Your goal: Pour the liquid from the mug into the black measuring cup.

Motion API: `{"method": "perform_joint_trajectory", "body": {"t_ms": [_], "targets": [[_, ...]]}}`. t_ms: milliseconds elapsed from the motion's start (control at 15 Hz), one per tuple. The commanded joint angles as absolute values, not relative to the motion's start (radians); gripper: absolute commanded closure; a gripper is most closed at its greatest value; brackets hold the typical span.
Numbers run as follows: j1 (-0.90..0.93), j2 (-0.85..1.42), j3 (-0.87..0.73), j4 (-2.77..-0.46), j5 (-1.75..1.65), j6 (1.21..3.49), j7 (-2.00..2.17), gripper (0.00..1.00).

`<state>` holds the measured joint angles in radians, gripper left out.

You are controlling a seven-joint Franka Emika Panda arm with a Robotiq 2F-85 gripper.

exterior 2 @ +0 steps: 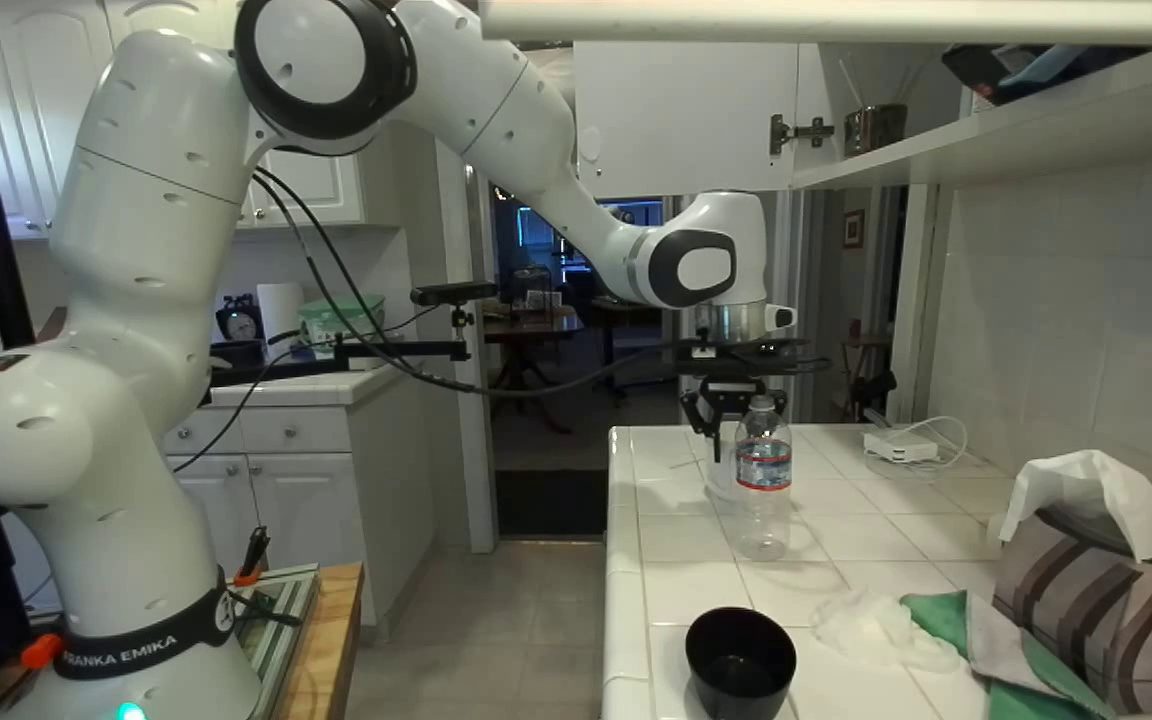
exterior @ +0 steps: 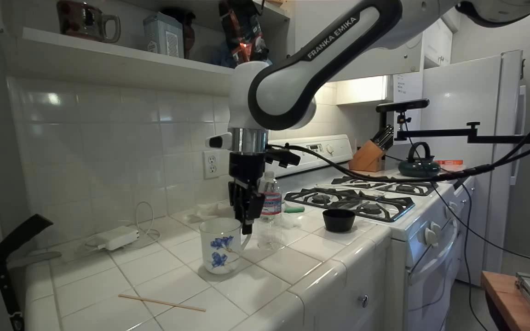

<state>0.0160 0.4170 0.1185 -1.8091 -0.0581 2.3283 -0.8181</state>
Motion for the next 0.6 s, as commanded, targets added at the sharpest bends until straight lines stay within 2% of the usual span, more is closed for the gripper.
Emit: {"method": "perform_joint_trajectory", "body": {"t_ms": [0, 200, 333, 533], "targets": [[0.011, 0.384, 0.133, -1.851, -0.035, 2.353, -0.770, 0.81], [0.010, 0.384, 0.136, -1.855, -0.033, 2.354, -0.736, 1.00], [0.010, 0.385, 0.137, -1.855, -0.035, 2.355, -0.719, 0.96], [0.006, 0.377, 0.140, -1.858, -0.032, 2.337, -0.704, 0.96]]}}
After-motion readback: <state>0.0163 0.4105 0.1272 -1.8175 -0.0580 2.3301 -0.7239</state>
